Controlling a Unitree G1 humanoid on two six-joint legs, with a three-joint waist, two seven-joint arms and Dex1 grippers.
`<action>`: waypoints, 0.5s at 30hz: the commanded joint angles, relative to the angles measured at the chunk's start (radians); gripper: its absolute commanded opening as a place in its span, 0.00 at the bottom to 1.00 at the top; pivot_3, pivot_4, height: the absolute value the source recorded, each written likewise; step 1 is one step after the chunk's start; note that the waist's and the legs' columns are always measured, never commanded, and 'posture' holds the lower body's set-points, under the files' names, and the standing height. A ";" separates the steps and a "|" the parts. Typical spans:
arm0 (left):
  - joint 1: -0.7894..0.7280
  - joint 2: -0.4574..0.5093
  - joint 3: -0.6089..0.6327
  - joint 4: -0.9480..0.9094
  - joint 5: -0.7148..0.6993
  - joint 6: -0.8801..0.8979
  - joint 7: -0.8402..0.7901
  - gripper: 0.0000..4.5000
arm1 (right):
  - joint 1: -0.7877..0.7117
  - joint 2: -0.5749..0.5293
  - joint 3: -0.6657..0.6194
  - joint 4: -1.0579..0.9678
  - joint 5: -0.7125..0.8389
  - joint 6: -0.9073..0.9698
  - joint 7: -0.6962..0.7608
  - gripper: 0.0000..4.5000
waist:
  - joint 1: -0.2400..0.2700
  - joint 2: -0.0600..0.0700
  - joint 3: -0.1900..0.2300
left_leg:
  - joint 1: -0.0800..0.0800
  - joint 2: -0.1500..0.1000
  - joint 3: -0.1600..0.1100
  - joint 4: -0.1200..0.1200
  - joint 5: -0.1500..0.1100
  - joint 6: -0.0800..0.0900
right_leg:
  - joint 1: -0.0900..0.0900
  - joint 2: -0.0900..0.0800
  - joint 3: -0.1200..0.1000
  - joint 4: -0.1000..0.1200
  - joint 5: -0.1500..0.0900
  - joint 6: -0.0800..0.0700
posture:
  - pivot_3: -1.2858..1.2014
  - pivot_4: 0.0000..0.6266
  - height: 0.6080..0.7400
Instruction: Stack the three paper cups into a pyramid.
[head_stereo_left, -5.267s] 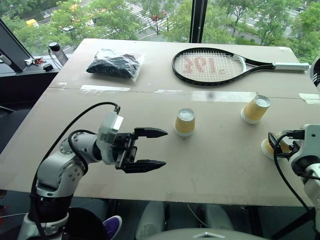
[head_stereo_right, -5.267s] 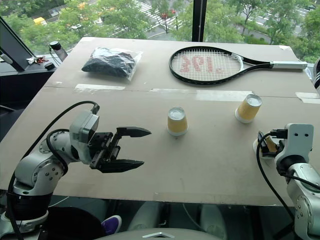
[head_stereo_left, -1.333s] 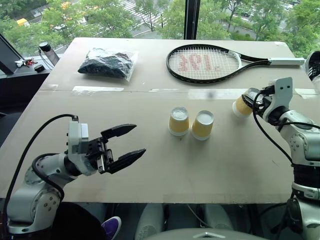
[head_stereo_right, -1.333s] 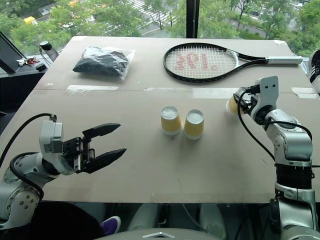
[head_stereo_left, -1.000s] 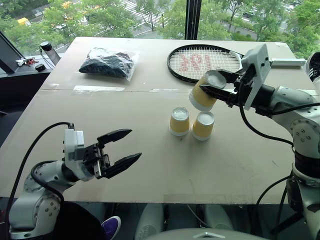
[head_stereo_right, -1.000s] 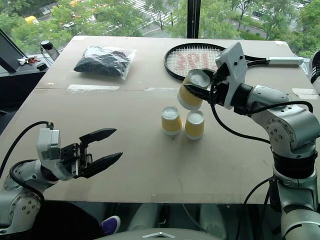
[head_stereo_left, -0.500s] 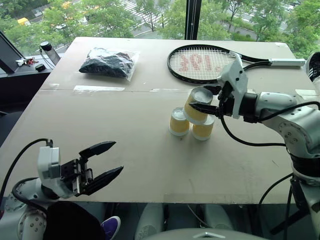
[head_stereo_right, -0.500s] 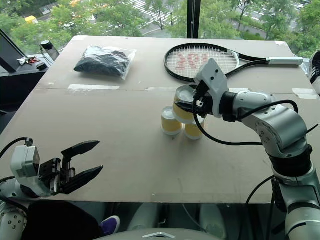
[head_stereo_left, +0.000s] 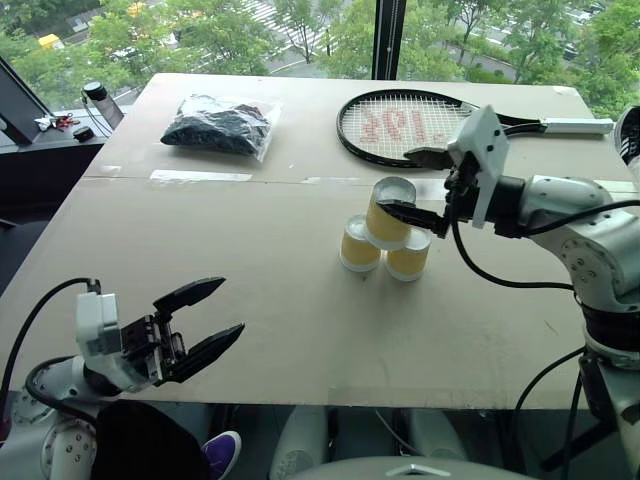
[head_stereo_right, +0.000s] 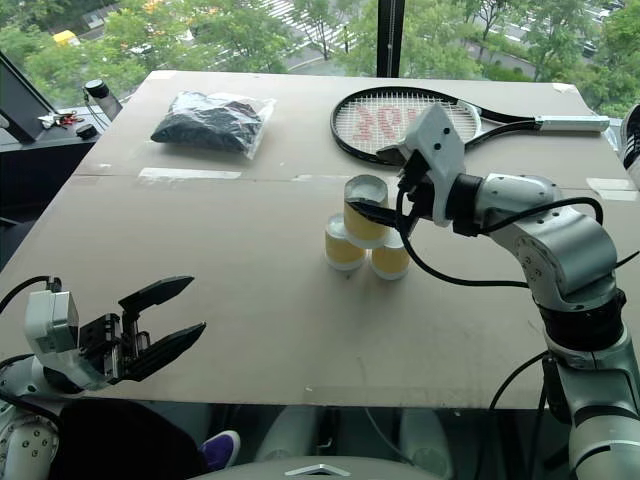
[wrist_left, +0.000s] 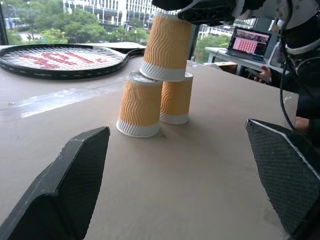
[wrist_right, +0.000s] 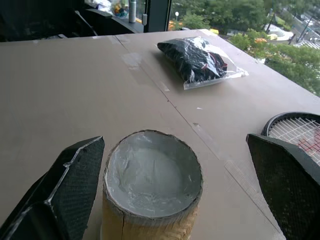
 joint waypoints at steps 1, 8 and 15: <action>-0.011 0.015 -0.038 -0.052 0.009 0.061 0.085 1.00 | 0.129 -0.098 -0.223 -0.104 0.141 -0.048 0.146 1.00 | 0.007 -0.001 0.000 | 0.000 0.000 0.000 0.000 0.000 0.000 | 0.000 0.000 0.000 0.000 0.000 0.000 | 0.52 0.24 1.00; -0.017 0.015 -0.065 -0.047 0.049 0.082 0.168 1.00 | 0.622 -0.158 -0.474 -0.175 0.154 -0.184 0.295 1.00 | 0.008 -0.001 -0.002 | 0.001 0.000 -0.002 0.000 -0.001 0.001 | 0.003 -0.002 -0.002 -0.001 0.000 0.000 | 0.52 0.24 1.00; 0.002 0.022 -0.079 -0.050 0.078 0.096 0.209 1.00 | 1.035 -0.055 -0.515 -0.111 -0.056 -0.476 0.323 1.00 | -0.001 -0.002 -0.003 | 0.003 0.000 0.000 0.000 -0.001 0.001 | 0.004 0.003 0.000 -0.001 0.000 0.000 | 0.52 0.24 1.00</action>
